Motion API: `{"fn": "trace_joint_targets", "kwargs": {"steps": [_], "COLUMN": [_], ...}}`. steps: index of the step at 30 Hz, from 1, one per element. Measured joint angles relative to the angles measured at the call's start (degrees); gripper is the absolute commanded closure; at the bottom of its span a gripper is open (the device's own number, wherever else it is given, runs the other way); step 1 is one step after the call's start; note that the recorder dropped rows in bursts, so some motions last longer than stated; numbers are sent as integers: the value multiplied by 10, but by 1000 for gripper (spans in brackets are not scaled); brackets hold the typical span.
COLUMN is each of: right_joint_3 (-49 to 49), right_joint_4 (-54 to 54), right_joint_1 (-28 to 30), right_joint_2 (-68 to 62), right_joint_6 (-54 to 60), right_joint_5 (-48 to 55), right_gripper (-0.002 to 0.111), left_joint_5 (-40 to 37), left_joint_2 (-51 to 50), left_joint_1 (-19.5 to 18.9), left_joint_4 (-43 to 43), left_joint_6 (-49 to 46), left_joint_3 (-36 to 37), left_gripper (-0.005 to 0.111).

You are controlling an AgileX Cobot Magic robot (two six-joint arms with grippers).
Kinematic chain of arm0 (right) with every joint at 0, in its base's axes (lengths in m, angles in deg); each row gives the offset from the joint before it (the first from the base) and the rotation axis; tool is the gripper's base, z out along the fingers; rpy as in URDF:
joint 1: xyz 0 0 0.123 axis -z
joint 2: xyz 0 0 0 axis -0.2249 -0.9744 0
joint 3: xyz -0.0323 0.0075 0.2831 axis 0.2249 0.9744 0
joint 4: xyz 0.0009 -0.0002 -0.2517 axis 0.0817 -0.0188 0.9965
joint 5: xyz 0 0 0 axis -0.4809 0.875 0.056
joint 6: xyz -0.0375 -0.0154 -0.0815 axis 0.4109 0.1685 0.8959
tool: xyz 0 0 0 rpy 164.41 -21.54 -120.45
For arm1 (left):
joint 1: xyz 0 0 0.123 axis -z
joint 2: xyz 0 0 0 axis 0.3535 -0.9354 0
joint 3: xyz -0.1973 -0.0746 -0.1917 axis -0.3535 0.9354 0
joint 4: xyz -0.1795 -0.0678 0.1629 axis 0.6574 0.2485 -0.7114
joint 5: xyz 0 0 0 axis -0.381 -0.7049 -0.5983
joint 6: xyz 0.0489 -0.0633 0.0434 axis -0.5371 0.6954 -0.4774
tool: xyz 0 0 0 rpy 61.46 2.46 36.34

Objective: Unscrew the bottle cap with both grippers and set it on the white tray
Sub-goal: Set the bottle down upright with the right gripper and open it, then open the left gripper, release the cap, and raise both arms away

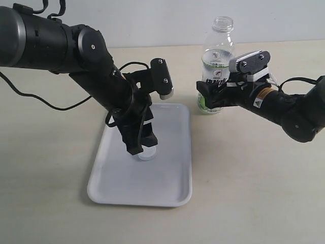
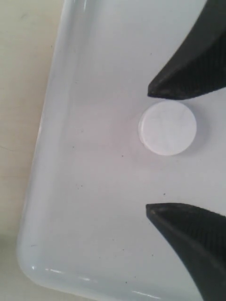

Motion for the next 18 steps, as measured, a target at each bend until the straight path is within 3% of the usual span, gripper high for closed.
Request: {"fn": "trace_joint_targets", "kwargs": {"steps": [18], "right_joint_3": [1], "right_joint_4": [27], "right_joint_1": [0], "right_joint_2": [109], "right_joint_6": [-32], "right_joint_5": [45], "right_gripper": [24], "left_joint_5": [0], "left_joint_2": [0], "left_joint_1": [0], "left_joint_4": [0], "left_joint_6": [0], "left_joint_3": [0], "left_gripper": [45]}}
